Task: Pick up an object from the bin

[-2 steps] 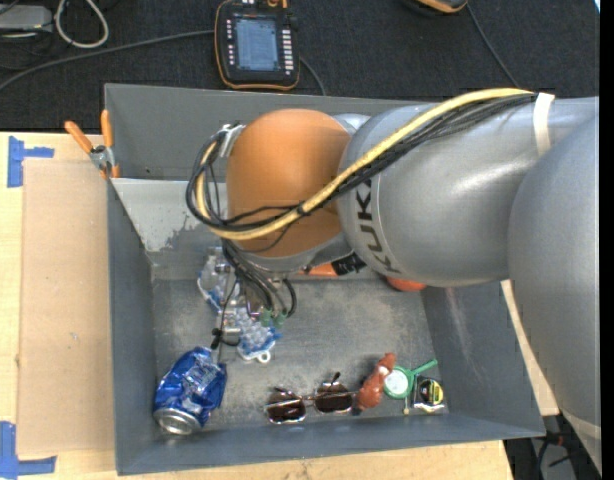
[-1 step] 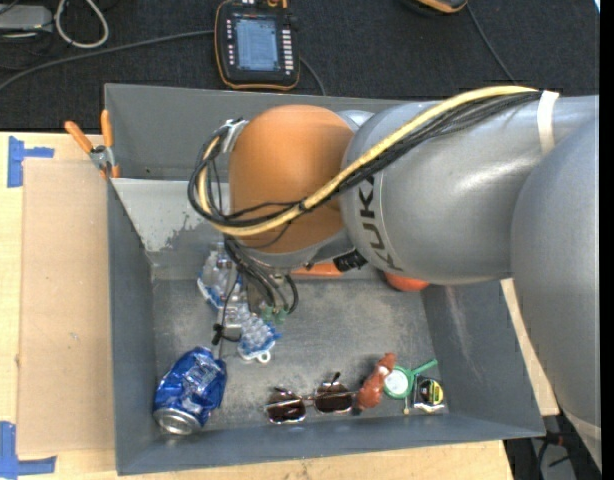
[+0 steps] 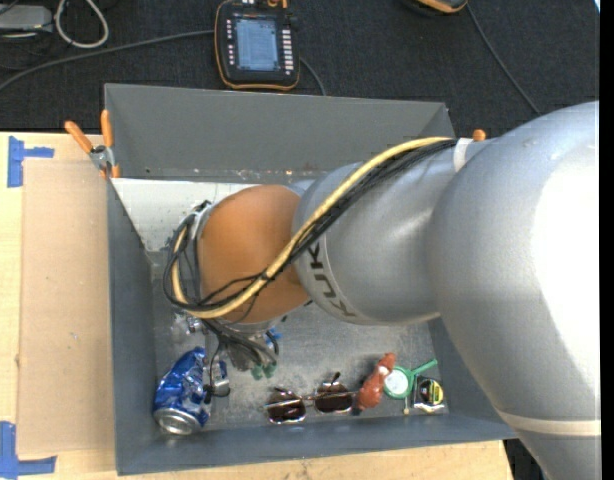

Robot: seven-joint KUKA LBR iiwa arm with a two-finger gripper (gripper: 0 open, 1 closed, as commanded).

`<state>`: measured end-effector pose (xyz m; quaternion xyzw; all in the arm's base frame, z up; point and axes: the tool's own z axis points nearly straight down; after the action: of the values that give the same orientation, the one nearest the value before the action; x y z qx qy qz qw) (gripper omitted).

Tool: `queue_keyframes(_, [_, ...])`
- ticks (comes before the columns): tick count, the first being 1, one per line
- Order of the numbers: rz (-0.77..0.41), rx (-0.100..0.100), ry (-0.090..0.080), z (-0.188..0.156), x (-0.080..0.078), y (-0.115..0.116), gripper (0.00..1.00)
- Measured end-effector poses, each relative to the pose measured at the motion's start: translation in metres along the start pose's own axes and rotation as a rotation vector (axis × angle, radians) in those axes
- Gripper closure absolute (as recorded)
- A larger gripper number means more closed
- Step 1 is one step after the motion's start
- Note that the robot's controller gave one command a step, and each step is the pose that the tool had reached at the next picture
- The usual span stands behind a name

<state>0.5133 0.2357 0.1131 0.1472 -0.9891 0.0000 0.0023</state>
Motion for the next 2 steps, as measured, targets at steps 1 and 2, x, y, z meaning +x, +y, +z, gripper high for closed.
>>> queue_keyframes(1, [0.016, 0.000, -0.002, 0.0444, 0.0112, 0.0085, 0.00])
queue_keyframes(2, [-0.312, -0.001, 0.001, 0.0440, 0.0123, 0.0077, 0.00])
